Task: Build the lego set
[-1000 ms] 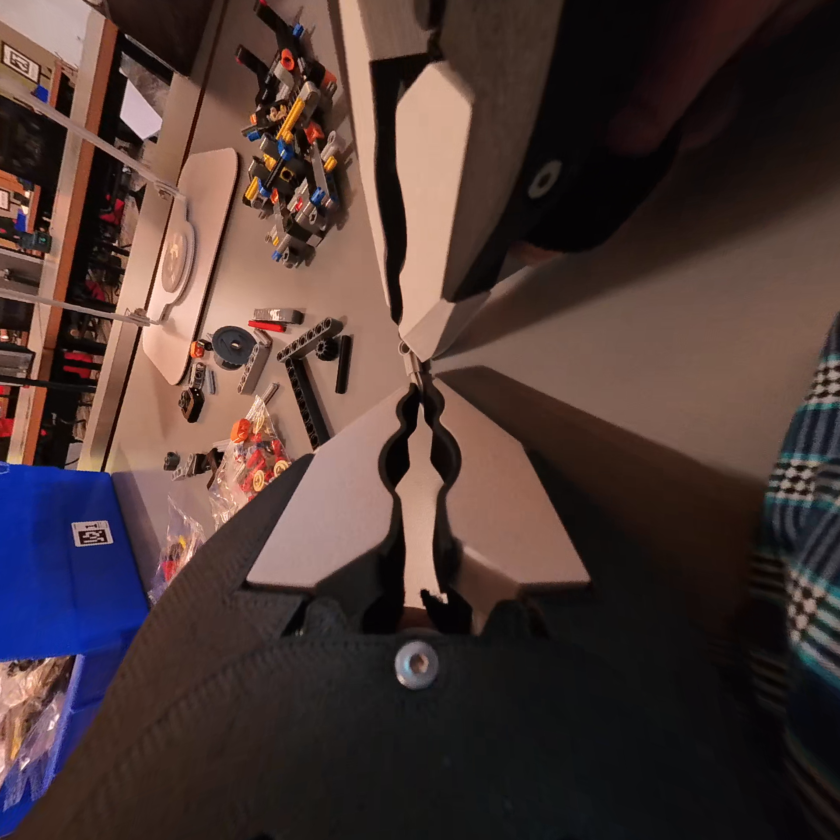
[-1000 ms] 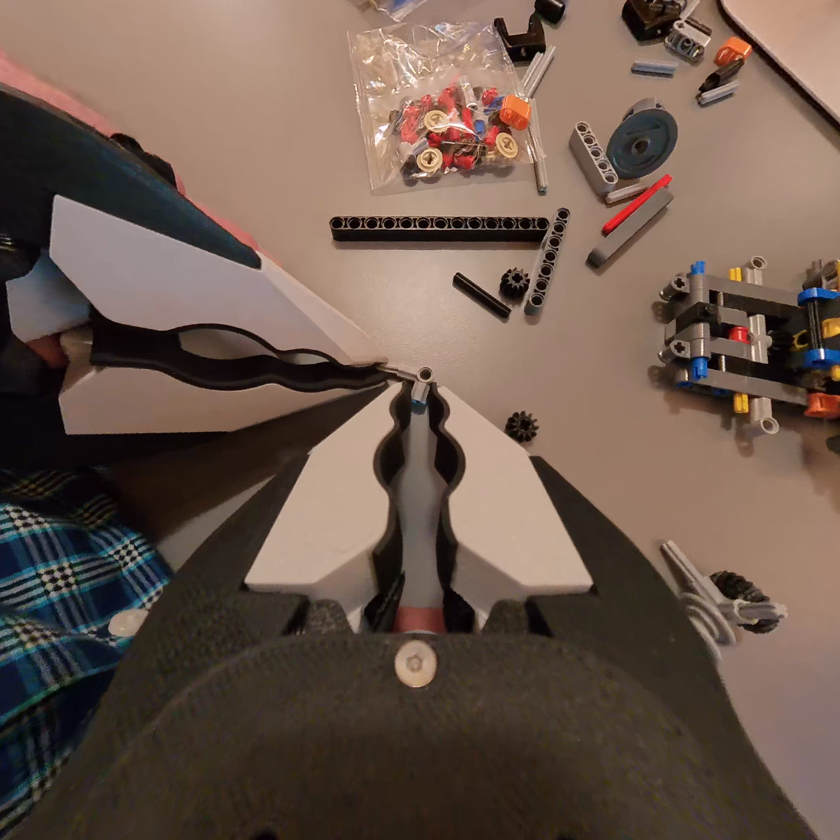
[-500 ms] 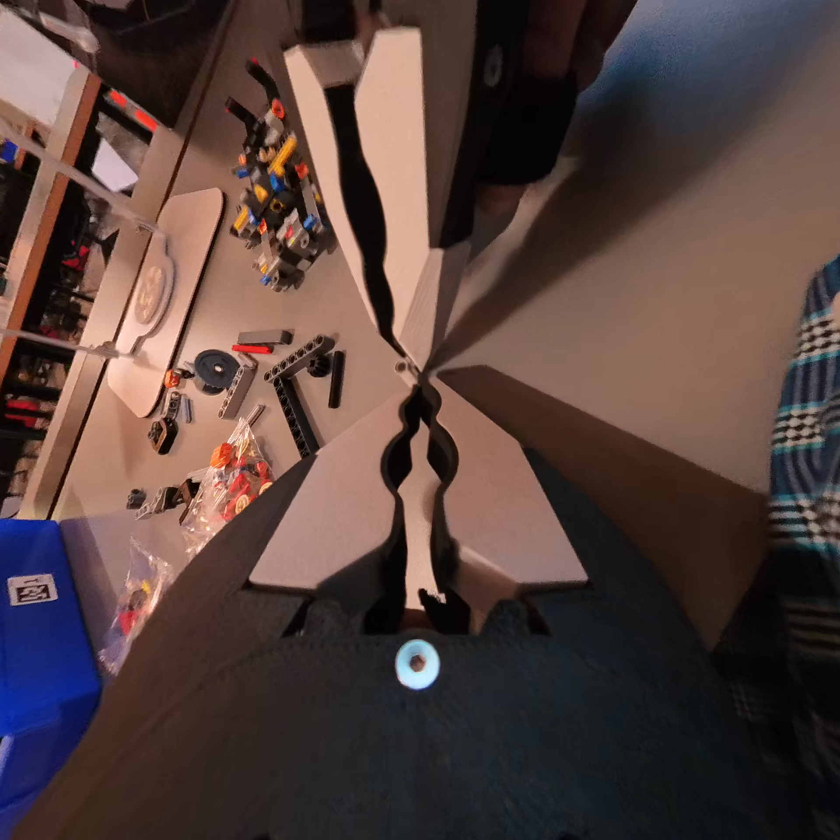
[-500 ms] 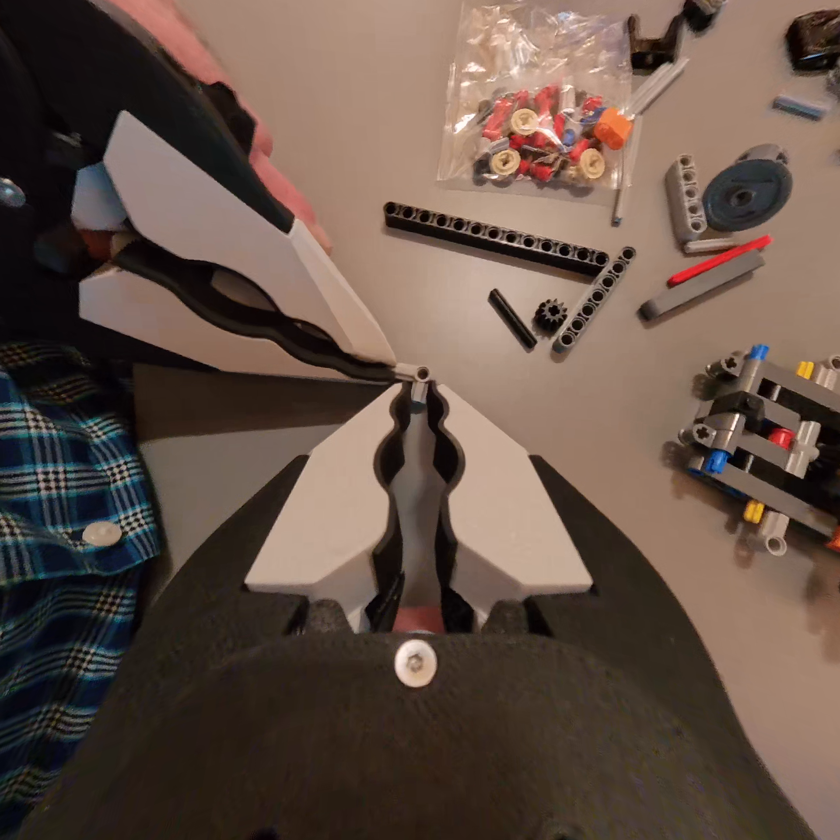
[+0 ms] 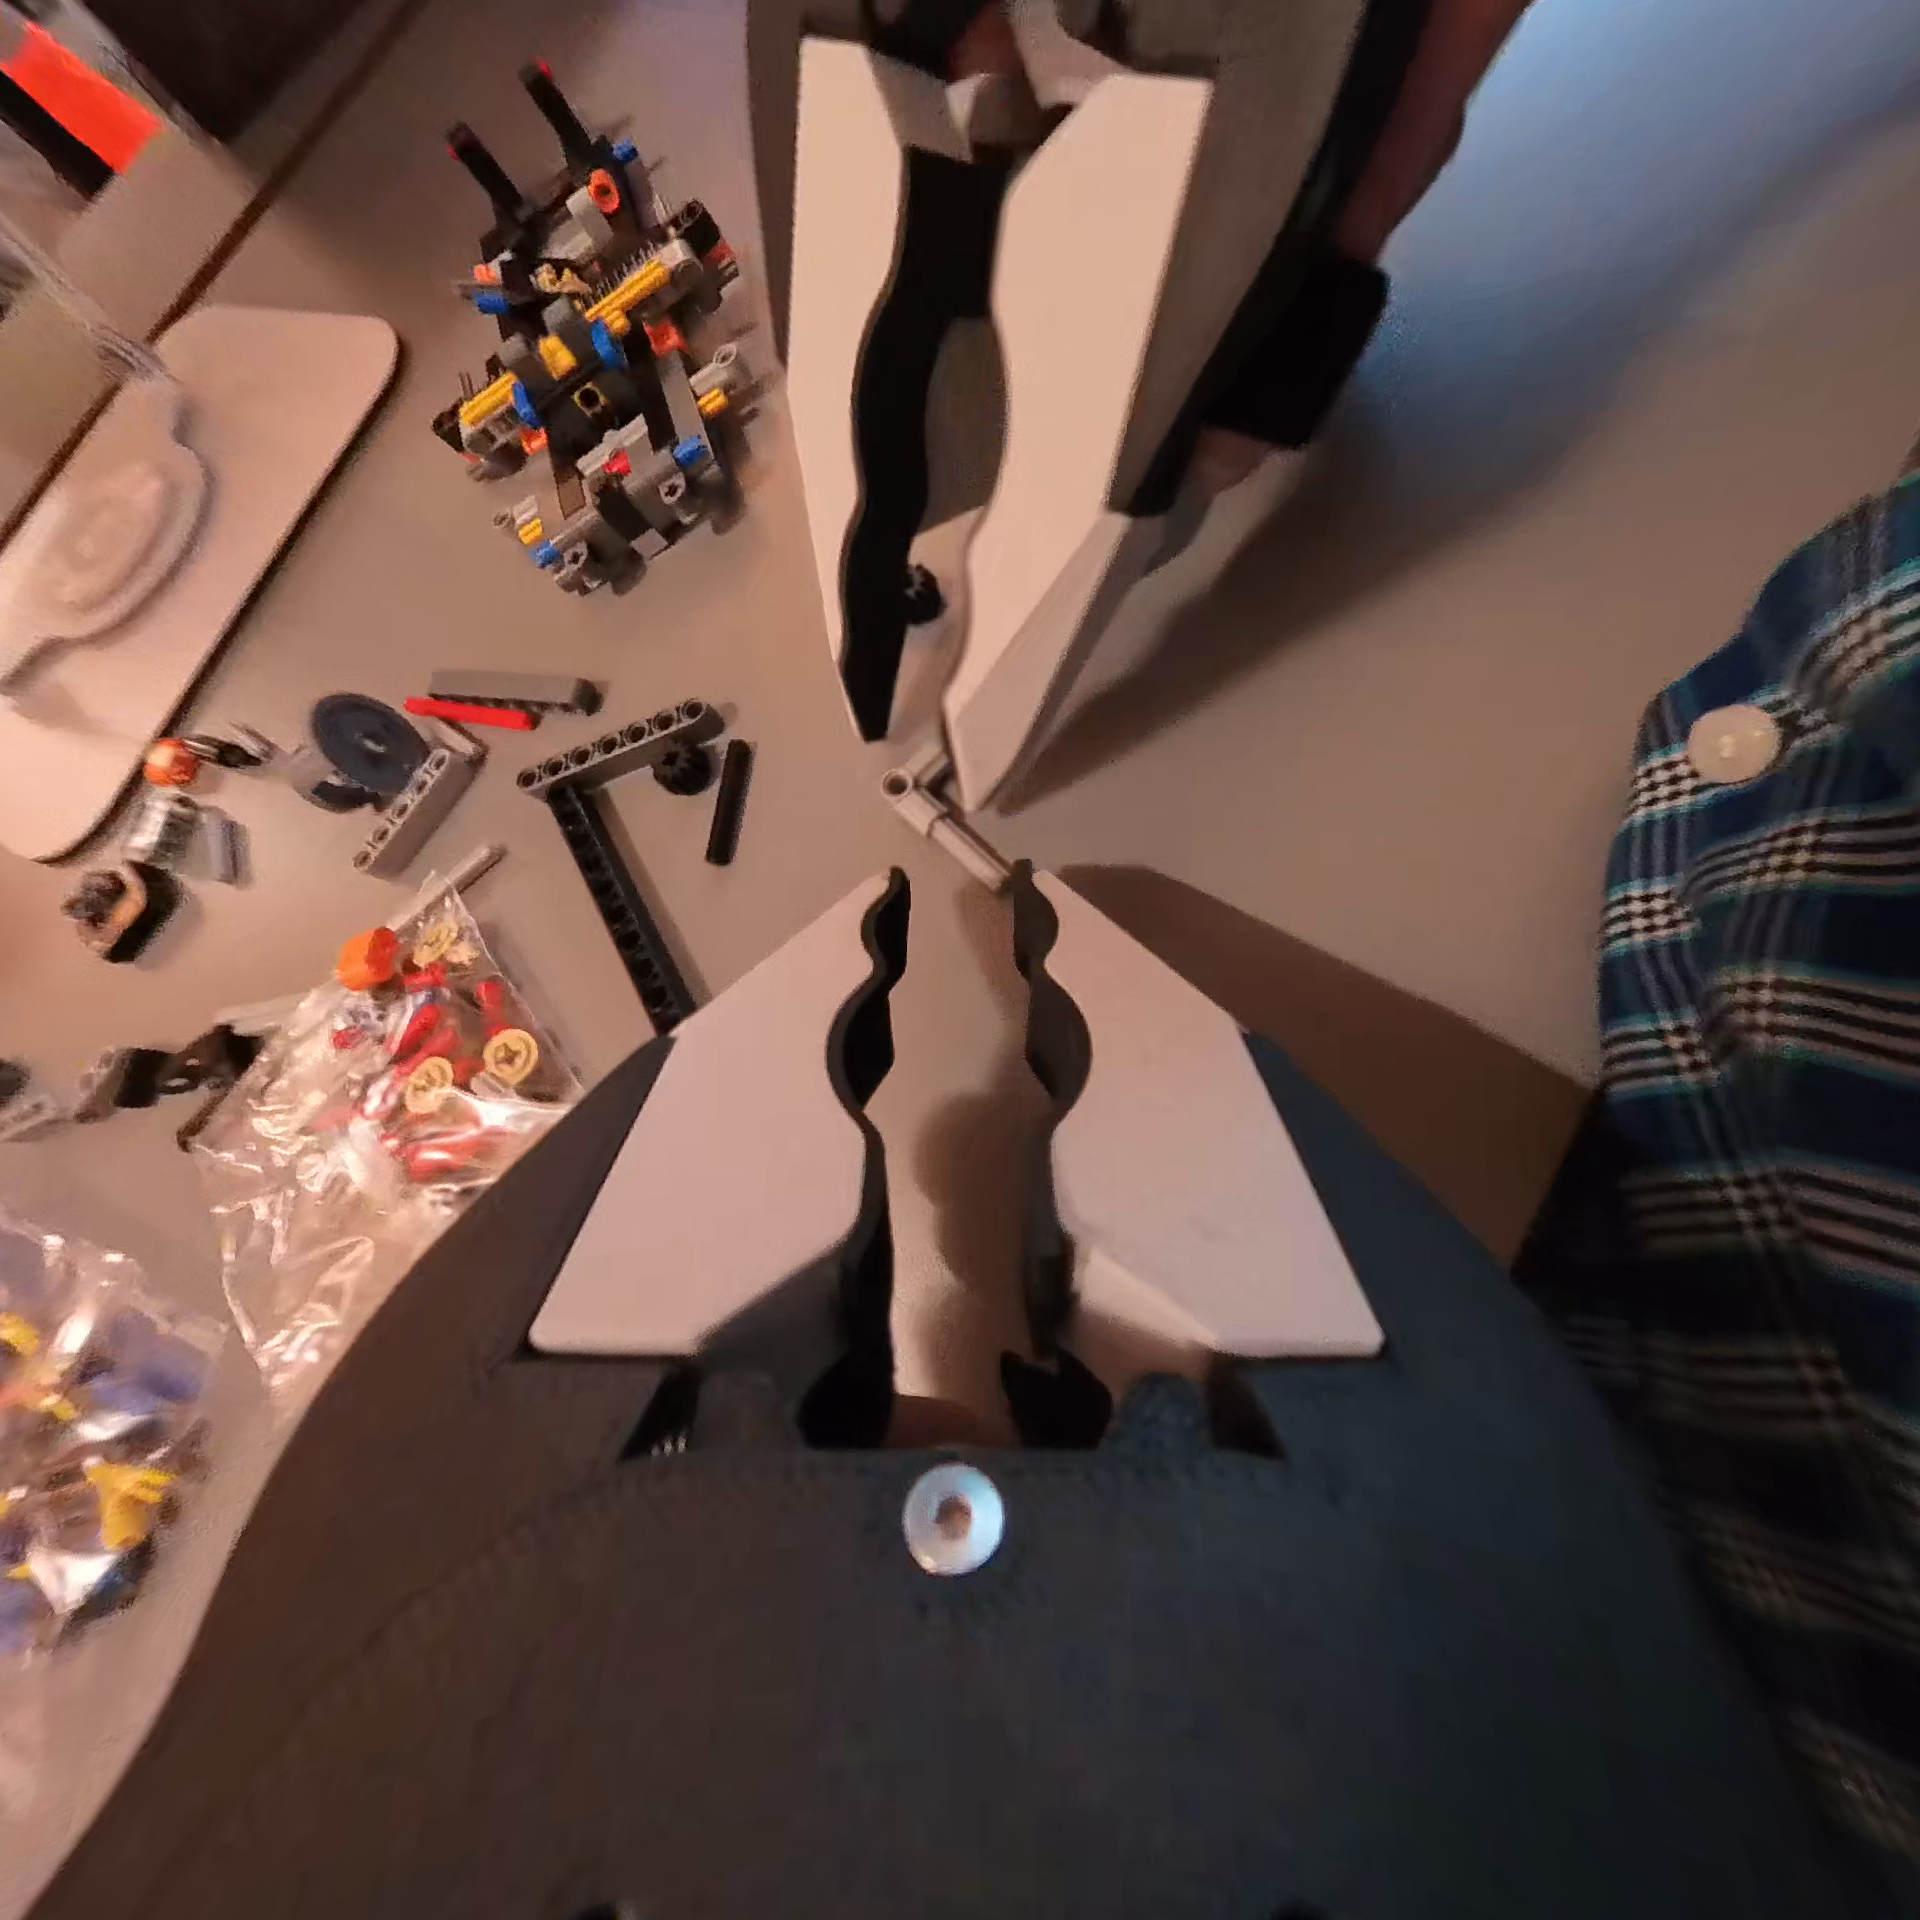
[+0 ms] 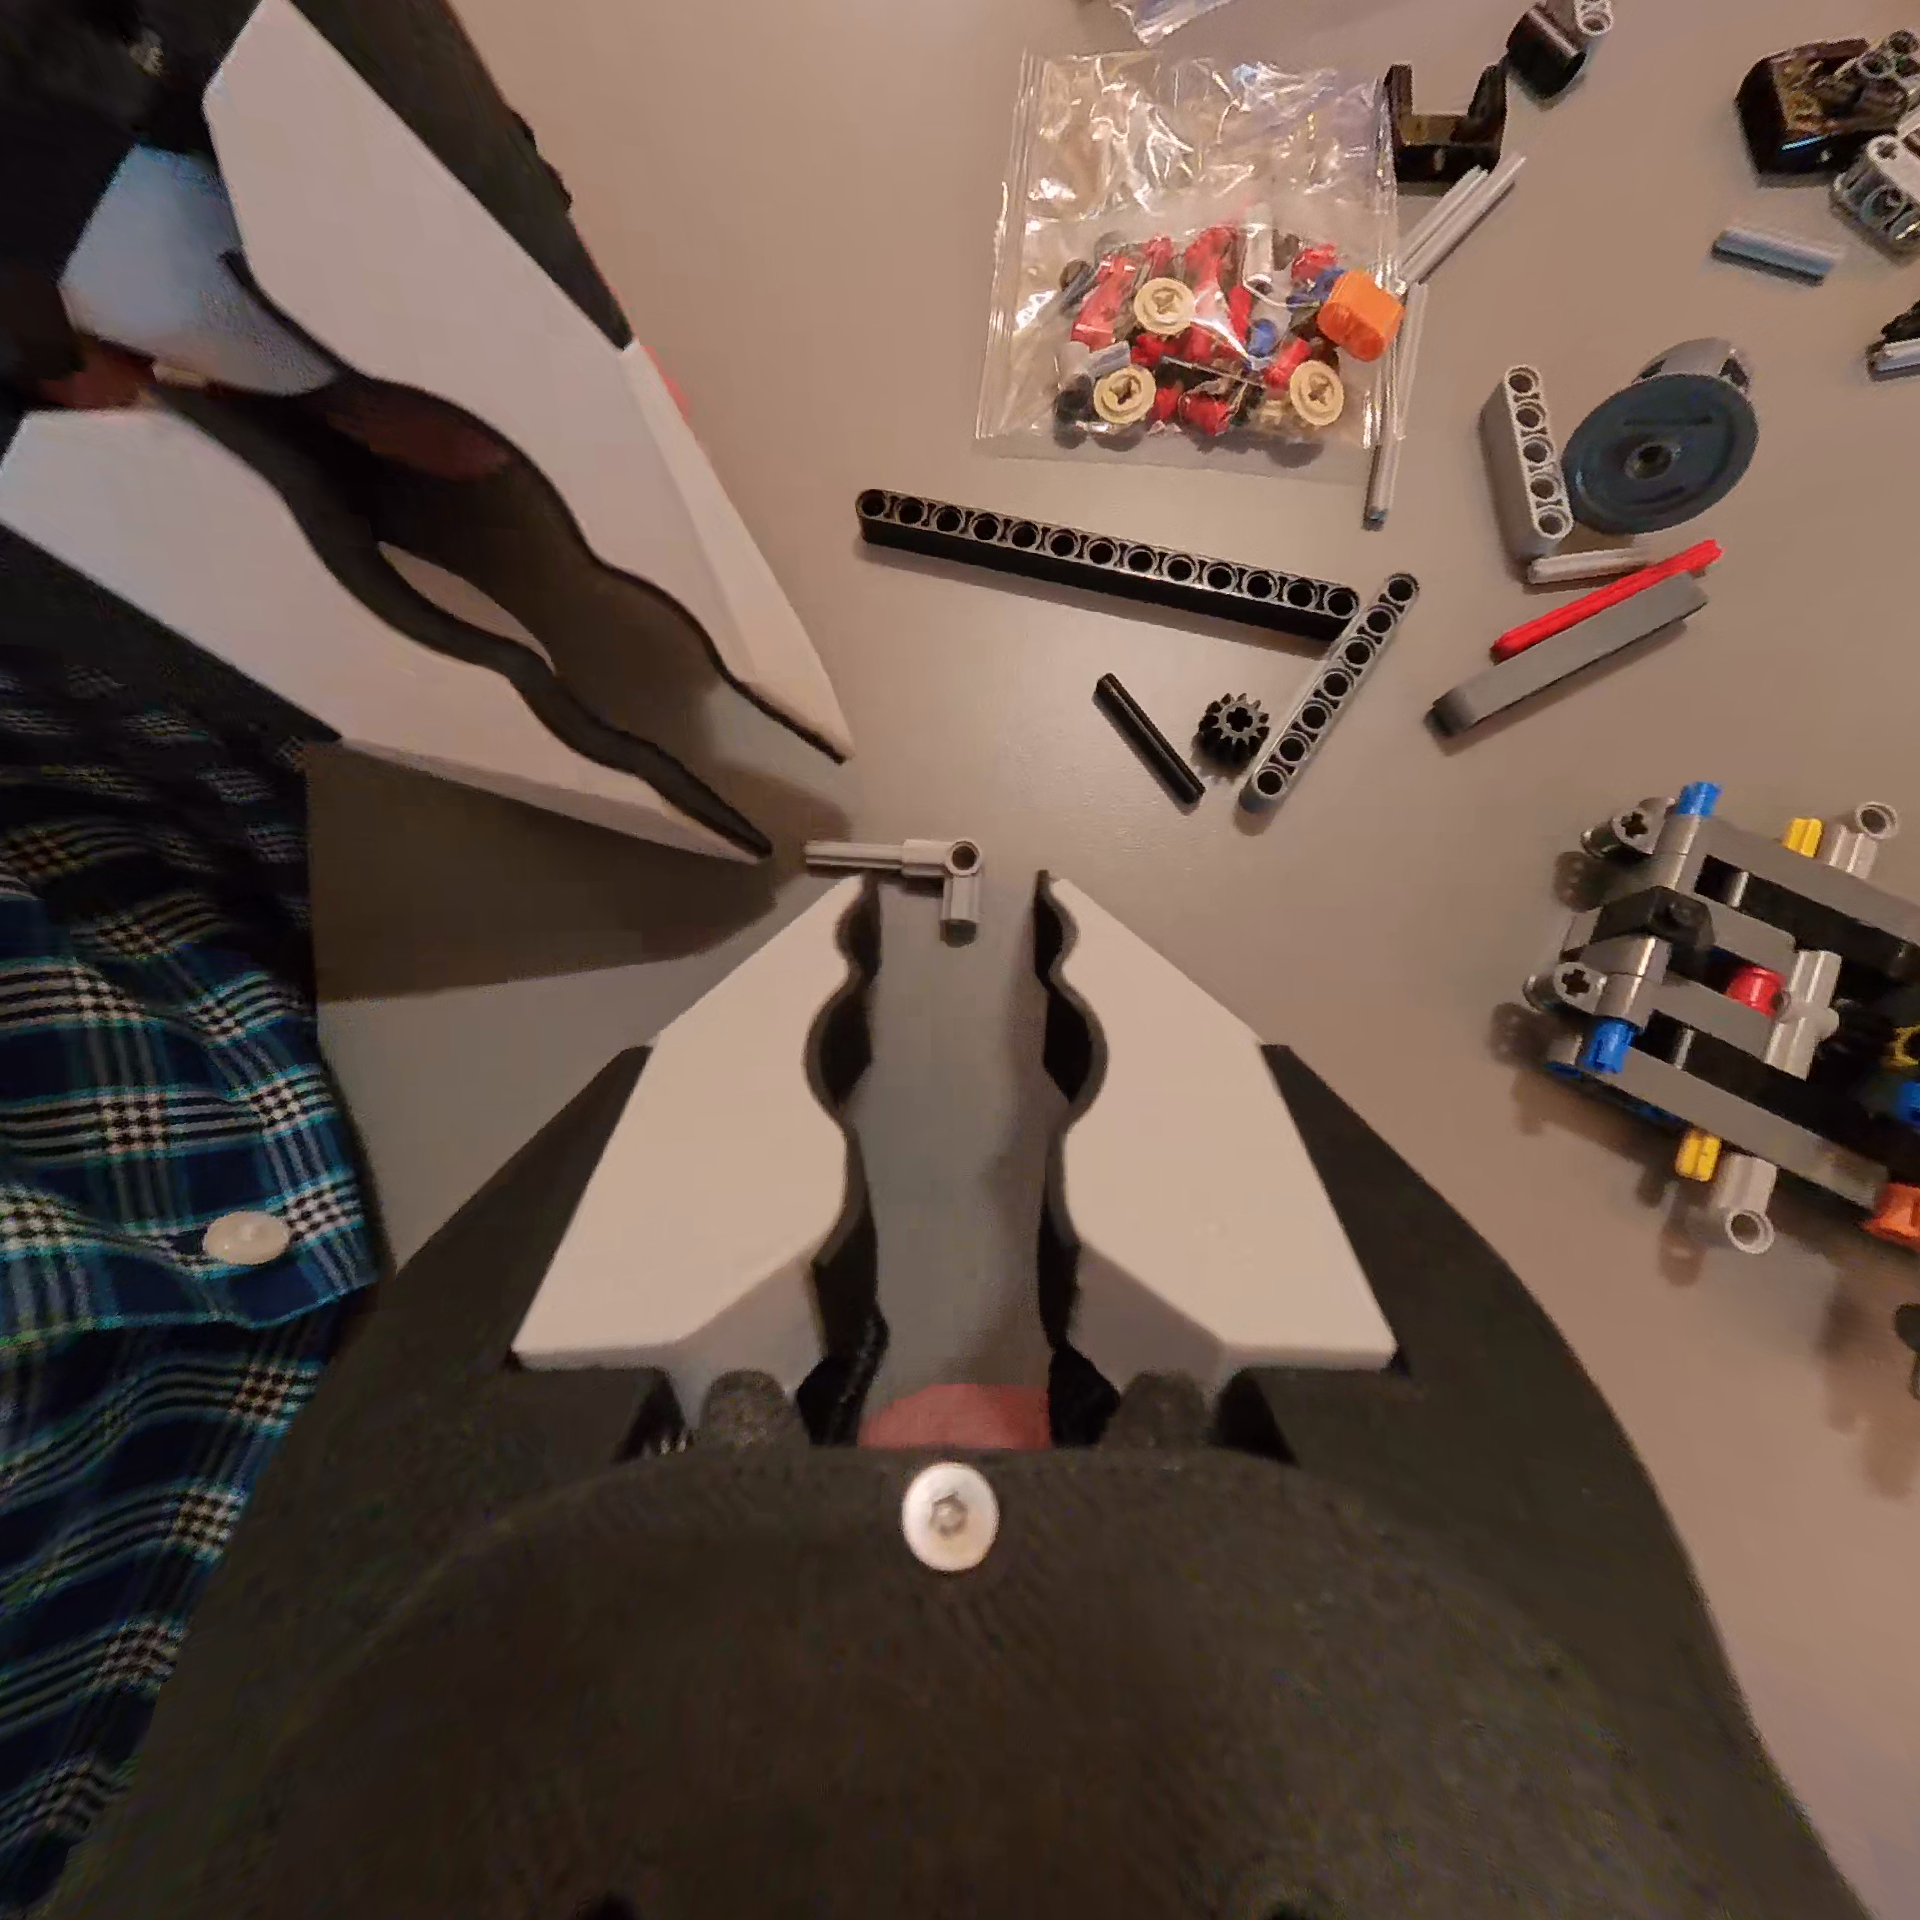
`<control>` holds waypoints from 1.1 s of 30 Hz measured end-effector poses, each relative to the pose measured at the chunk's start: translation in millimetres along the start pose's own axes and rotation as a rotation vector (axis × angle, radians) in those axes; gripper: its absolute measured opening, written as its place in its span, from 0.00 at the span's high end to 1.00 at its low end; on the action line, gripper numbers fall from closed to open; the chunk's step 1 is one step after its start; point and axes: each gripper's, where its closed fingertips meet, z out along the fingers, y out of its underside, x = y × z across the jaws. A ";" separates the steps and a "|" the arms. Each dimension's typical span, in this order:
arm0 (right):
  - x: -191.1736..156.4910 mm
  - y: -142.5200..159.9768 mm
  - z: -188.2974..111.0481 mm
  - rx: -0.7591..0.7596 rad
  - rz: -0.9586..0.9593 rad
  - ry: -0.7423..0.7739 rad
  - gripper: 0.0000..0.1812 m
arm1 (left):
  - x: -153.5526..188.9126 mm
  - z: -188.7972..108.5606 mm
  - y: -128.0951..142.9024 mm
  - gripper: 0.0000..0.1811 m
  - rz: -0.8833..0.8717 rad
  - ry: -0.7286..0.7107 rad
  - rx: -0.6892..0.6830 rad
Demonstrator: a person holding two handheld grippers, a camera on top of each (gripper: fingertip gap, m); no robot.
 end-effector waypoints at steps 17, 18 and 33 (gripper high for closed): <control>-7.3 1.2 5.6 0.003 -0.053 0.042 0.89 | 8.0 7.8 6.7 1.00 0.061 0.063 -0.049; -7.3 1.3 5.6 0.004 -0.054 0.044 0.89 | 8.0 7.9 6.7 1.00 0.057 0.064 -0.050; -3.9 1.9 5.4 0.010 -0.085 0.020 0.94 | 9.1 8.2 6.0 1.00 0.087 0.022 -0.056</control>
